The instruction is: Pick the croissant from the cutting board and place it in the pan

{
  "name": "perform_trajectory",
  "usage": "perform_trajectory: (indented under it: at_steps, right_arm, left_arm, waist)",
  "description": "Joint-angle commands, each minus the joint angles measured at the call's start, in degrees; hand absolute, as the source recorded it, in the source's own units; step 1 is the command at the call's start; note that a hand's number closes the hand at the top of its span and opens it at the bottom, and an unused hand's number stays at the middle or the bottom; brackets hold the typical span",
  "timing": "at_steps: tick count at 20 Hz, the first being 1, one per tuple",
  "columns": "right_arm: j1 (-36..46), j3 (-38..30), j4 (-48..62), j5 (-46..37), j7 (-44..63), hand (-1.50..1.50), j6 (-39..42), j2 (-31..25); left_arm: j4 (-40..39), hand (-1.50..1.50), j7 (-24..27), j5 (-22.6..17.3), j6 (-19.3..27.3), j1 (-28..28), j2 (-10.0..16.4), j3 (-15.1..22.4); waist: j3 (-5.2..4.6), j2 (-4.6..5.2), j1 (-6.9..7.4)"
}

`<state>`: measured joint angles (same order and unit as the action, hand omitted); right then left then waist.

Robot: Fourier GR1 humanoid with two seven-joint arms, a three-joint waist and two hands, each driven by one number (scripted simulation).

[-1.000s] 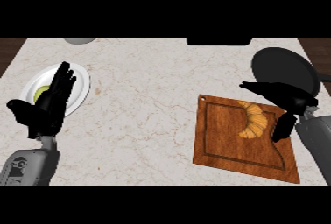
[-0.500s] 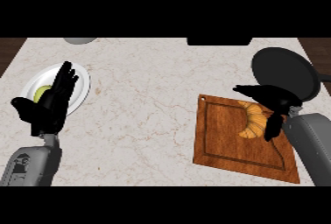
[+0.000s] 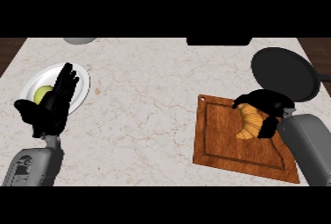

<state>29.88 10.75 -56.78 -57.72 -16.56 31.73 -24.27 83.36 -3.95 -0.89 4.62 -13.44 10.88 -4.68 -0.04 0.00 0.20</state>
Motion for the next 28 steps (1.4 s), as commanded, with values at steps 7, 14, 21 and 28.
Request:
perform_trajectory:
  at_steps: [7,14,21,28]
  right_arm:
    - [-2.42,0.60,1.39,-4.46,-7.17,1.50,-5.59,0.67]
    - [-10.08,-3.05,-11.24,-2.54,-0.49,1.50,-7.80,3.42]
    - [-18.41,0.20,-33.76,-5.71,15.69,1.50,-15.12,15.54]
    - [-26.79,-3.46,-54.33,-1.77,18.32,1.50,-16.01,15.98]
  left_arm:
    - [1.52,0.00,0.72,-0.21,-2.10,2.44,1.18,-1.69]
    - [1.94,0.00,-0.41,0.44,-1.21,1.67,0.00,-1.22]
    - [0.21,0.00,1.48,-0.83,-2.25,3.37,1.12,-3.28]
    - [4.12,0.00,-3.14,0.46,-0.79,1.69,0.95,-2.06]
  waist:
    - [0.04,-0.03,0.00]
    - [0.01,-0.35,-0.97]
    - [-0.07,-0.75,-2.38]
    - [0.04,-0.37,-1.28]
